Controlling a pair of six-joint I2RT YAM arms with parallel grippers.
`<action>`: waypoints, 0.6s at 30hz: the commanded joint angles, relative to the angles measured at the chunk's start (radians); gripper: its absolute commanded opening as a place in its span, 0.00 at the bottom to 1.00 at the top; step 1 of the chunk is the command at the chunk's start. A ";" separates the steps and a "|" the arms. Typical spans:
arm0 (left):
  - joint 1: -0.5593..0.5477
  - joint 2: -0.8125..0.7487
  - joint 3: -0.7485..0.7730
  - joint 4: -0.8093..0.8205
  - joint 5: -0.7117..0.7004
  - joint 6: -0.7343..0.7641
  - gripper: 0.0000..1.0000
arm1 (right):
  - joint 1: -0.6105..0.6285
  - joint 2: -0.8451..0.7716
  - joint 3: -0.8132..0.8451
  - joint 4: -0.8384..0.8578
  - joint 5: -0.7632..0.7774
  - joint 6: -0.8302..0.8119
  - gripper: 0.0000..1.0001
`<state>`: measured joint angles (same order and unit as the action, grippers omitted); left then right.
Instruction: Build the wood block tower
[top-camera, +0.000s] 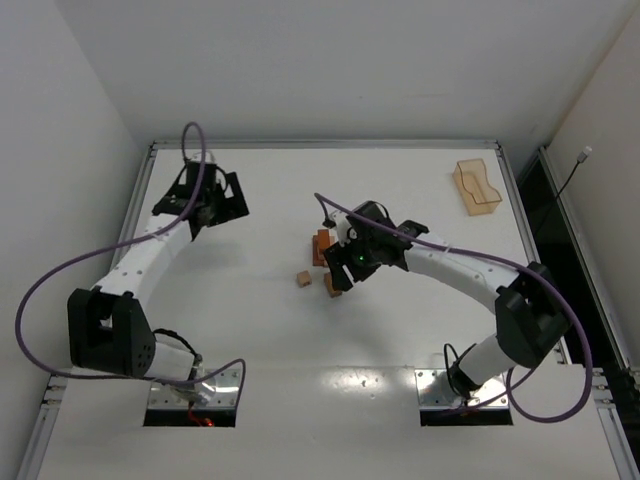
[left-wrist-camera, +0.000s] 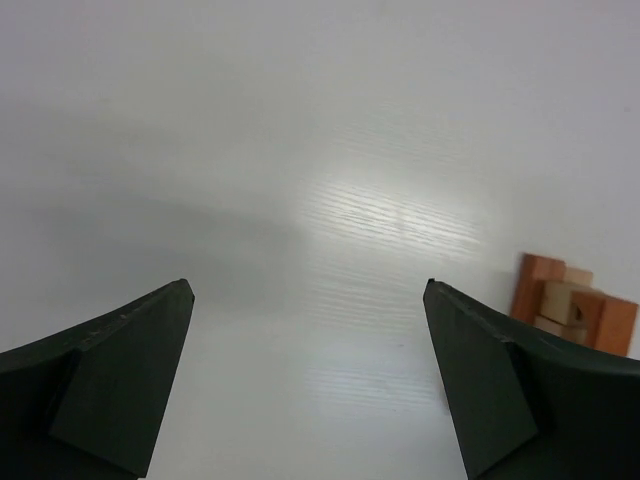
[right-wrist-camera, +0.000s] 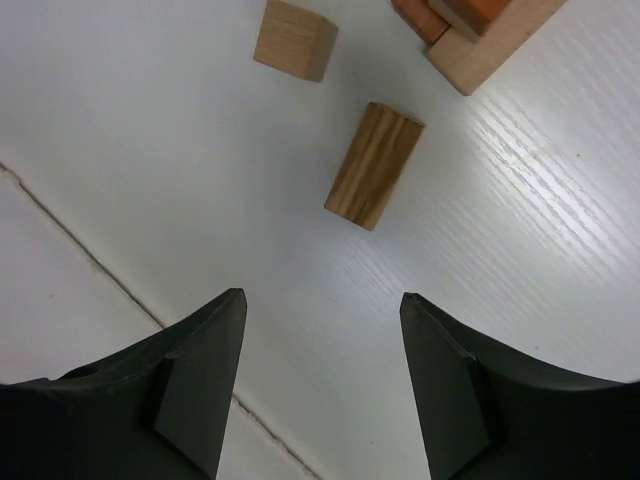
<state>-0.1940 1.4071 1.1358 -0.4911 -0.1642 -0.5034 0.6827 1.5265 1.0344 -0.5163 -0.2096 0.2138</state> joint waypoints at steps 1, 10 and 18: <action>0.079 -0.046 -0.051 0.009 0.044 -0.006 0.99 | 0.008 0.047 0.018 0.053 0.052 0.085 0.59; 0.160 -0.112 -0.085 0.009 0.025 0.019 0.99 | 0.044 0.073 -0.021 0.090 0.277 0.243 0.58; 0.192 -0.090 -0.105 0.028 0.064 -0.015 0.99 | 0.090 0.225 0.104 0.039 0.257 0.265 0.55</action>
<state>-0.0345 1.3258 1.0405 -0.4919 -0.1303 -0.5022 0.7391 1.7157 1.0603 -0.4740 0.0296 0.4423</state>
